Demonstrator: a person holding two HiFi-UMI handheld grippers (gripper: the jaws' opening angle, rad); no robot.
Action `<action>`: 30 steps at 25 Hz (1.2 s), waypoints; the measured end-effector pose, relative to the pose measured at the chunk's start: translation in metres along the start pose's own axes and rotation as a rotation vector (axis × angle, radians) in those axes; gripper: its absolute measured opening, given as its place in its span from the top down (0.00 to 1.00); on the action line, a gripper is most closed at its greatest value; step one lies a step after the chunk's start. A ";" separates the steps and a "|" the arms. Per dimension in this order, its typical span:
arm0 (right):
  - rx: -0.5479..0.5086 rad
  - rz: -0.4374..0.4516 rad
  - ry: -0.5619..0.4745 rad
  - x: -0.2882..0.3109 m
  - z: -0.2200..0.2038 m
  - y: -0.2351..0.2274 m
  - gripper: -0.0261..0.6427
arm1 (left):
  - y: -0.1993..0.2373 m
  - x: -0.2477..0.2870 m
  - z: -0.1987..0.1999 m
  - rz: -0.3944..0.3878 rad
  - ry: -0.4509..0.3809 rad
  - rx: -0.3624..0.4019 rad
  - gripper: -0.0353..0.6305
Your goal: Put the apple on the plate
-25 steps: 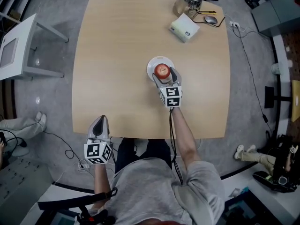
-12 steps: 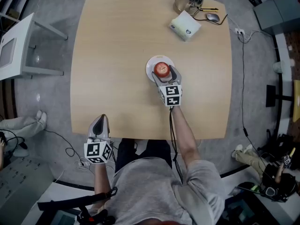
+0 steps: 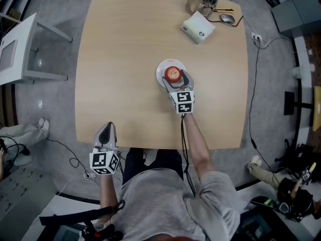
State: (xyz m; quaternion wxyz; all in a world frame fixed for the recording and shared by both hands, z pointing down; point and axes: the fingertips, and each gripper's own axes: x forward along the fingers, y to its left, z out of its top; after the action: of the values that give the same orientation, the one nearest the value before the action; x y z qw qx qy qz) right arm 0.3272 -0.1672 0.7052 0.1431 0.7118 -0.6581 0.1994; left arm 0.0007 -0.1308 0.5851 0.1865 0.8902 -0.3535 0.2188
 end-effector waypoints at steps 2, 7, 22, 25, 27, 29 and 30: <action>-0.003 0.012 0.003 0.001 0.000 0.001 0.37 | 0.001 -0.001 0.001 0.002 -0.003 0.001 0.92; 0.000 0.010 -0.017 -0.004 0.008 0.003 0.33 | 0.002 -0.009 0.004 0.004 -0.019 0.004 0.92; -0.053 -0.005 -0.082 -0.042 0.047 0.025 0.33 | 0.008 -0.045 0.020 0.006 -0.100 0.011 0.92; -0.065 -0.007 -0.099 -0.053 0.056 0.034 0.36 | 0.009 -0.054 0.024 0.003 -0.116 0.014 0.92; -0.068 -0.007 -0.112 -0.062 0.063 0.039 0.38 | 0.010 -0.060 0.028 0.003 -0.129 0.012 0.92; -0.069 -0.005 -0.123 -0.070 0.068 0.044 0.41 | 0.010 -0.066 0.030 0.004 -0.142 0.012 0.92; -0.070 -0.005 -0.129 -0.074 0.071 0.047 0.43 | 0.010 -0.068 0.031 0.003 -0.147 0.012 0.92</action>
State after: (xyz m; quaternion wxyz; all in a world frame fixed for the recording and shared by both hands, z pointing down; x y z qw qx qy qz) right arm 0.2830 -0.1395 0.6052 0.1256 0.7192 -0.6709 0.1300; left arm -0.0433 -0.1152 0.5254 0.1542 0.9044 -0.3664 0.1554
